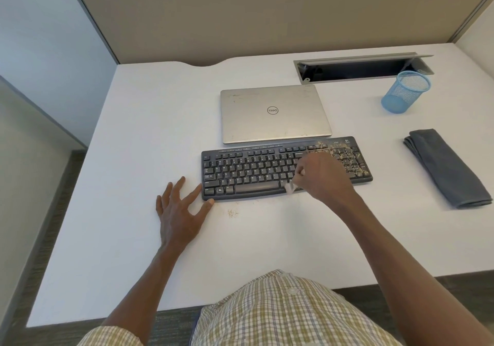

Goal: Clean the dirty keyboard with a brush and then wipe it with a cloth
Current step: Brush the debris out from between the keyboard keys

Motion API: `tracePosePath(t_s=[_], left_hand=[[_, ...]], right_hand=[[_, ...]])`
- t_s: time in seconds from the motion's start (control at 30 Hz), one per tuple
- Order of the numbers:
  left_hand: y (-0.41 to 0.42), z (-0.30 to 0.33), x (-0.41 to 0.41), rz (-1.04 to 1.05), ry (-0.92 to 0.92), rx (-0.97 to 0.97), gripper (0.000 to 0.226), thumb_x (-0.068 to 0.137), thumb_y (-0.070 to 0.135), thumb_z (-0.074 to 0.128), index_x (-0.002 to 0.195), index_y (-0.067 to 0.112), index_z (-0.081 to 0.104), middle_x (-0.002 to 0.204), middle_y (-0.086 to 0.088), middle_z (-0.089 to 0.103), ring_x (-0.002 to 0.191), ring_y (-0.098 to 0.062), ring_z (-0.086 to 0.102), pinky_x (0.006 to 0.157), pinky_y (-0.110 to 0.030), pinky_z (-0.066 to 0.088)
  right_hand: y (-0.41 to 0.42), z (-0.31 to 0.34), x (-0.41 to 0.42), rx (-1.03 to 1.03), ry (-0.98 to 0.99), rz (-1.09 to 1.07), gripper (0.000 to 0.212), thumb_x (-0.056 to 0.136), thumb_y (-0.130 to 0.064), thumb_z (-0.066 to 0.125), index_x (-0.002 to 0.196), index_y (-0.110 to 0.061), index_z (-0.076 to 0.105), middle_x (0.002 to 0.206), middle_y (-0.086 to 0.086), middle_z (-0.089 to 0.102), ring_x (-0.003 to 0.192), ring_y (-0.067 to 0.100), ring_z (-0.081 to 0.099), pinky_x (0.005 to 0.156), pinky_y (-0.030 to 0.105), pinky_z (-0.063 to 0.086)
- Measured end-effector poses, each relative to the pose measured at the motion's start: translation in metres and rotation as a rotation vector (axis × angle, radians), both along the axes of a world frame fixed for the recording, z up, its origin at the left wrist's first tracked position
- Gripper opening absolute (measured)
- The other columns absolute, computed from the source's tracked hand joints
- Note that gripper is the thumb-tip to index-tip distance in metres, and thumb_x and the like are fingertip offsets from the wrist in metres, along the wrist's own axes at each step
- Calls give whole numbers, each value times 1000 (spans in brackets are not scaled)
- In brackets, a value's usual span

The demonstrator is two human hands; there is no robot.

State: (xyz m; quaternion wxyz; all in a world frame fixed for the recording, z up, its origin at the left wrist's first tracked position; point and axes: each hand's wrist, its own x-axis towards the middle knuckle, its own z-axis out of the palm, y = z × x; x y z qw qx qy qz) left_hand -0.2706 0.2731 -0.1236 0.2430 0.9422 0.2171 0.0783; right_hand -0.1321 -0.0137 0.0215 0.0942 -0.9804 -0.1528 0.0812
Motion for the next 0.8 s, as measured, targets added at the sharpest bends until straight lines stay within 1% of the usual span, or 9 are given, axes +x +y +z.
tracePosePath(t_s=[0.13, 0.23, 0.3, 0.37, 0.43, 0.53, 0.57, 0.7, 0.8], left_hand=[[0, -1, 0, -5, -4, 9, 53, 91, 66, 58, 137, 41, 62, 162, -1, 34, 154, -25, 16, 125, -51, 7], [0, 0, 0, -6, -4, 15, 60, 86, 71, 50, 136, 41, 62, 162, -1, 34, 154, -25, 16, 125, -50, 7], [0, 0, 1, -4, -1, 14, 61, 85, 71, 49, 136, 41, 62, 162, 0, 34, 154, -25, 16, 125, -50, 7], [0, 0, 0, -2, -2, 13, 61, 85, 71, 50, 136, 40, 62, 162, -1, 34, 154, -25, 16, 125, -50, 7], [0, 0, 0, 0, -2, 12, 61, 85, 71, 50, 136, 41, 63, 162, 0, 34, 154, -24, 16, 125, -50, 7], [0, 0, 0, -3, -5, 14, 61, 85, 71, 50, 136, 40, 63, 162, -1, 34, 154, -25, 16, 125, -50, 8], [0, 0, 0, -4, -7, 17, 61, 86, 71, 50, 136, 40, 63, 162, -1, 35, 154, -25, 17, 125, -51, 8], [-1, 1, 0, -1, -12, 11, 61, 85, 71, 50, 136, 40, 63, 162, -1, 35, 153, -25, 17, 125, -51, 9], [-1, 0, 0, -2, -8, 11, 62, 85, 71, 50, 136, 40, 63, 162, -1, 35, 154, -25, 17, 125, -50, 8]], right_hand=[[9, 0, 0, 107, -86, -60, 19, 87, -18, 56, 76, -17, 72, 71, 0, 71, 63, 18, 63, 56, 24, 48], [13, -2, -8, 40, -20, 18, 21, 88, -20, 58, 76, -13, 72, 68, 2, 71, 58, 17, 63, 55, 25, 50], [9, 1, -9, 15, 9, 51, 20, 87, -18, 58, 74, -14, 73, 65, -1, 70, 57, 16, 62, 54, 25, 50], [6, 4, -6, 42, -22, 44, 20, 86, -14, 55, 72, -15, 70, 65, -3, 67, 57, 16, 60, 49, 21, 42], [6, 3, -2, 89, -65, 57, 21, 88, -11, 51, 73, -18, 64, 66, -4, 65, 58, 17, 57, 48, 21, 35], [5, -3, 7, 171, -94, 132, 19, 90, -12, 51, 82, -17, 67, 71, -1, 69, 66, 21, 63, 60, 29, 50], [3, -5, 10, 173, -88, 154, 19, 91, -12, 53, 84, -18, 70, 75, -1, 71, 69, 21, 65, 62, 30, 51], [-6, -5, 14, 116, -72, 228, 21, 94, -14, 57, 93, -21, 76, 85, -2, 74, 77, 18, 66, 63, 23, 37], [-16, -3, 16, 18, -91, 189, 22, 93, -12, 57, 95, -24, 75, 84, -3, 68, 75, 20, 62, 63, 23, 36]])
